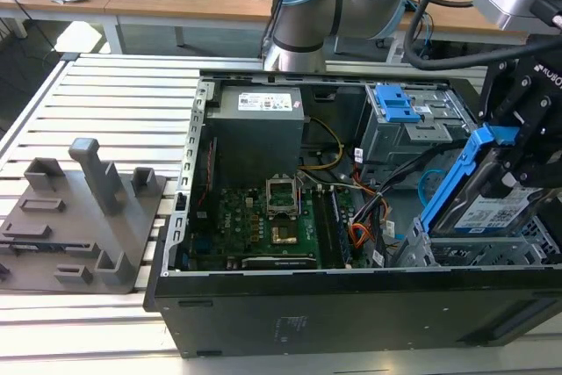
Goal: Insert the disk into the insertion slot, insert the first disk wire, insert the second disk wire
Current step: 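Insert the disk into the insertion slot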
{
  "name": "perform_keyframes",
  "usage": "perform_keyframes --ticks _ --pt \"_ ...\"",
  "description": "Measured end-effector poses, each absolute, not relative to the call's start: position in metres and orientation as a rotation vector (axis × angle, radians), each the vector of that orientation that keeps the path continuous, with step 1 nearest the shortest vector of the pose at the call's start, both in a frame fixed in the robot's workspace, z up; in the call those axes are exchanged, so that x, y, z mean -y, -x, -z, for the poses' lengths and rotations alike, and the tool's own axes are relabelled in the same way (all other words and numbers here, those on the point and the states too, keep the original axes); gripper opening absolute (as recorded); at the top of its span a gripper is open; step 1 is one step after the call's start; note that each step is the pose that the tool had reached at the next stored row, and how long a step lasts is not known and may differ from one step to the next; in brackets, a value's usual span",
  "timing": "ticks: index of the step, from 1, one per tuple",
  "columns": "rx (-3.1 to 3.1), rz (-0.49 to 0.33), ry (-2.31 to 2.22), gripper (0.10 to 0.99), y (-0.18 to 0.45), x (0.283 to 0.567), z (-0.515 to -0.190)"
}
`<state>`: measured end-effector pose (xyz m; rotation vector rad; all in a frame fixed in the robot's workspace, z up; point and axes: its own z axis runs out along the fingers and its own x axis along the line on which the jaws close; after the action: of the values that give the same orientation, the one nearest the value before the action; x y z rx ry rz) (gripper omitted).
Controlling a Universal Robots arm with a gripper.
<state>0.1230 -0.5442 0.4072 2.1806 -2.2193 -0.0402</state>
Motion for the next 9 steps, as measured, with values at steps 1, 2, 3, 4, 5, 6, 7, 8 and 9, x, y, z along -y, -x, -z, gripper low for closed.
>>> perform_keyframes --ticks 1,2,3,4,5,6,7,8,9 --pt "2.219 0.040 -2.181 0.361 -0.1230 0.5442 -0.4053" --pt "2.219 0.040 -2.181 0.361 -0.1230 0.5442 -0.4041" --pt "2.219 0.040 -2.181 0.361 -0.1230 0.5442 -0.4033" --pt "2.219 0.040 -2.181 0.361 -0.1230 0.5442 -0.4018" --pt "2.219 0.040 -2.181 0.361 -0.1230 0.5442 -0.4011" --pt "2.220 0.041 -2.181 0.361 -0.1230 0.5442 -0.4010" --pt "2.220 0.041 -2.181 0.361 -0.1230 0.5442 -0.4010" --pt "2.220 0.041 -2.181 0.361 -0.1230 0.5442 -0.4009" --pt "2.220 0.041 -2.181 0.361 -0.1230 0.5442 -0.4010"
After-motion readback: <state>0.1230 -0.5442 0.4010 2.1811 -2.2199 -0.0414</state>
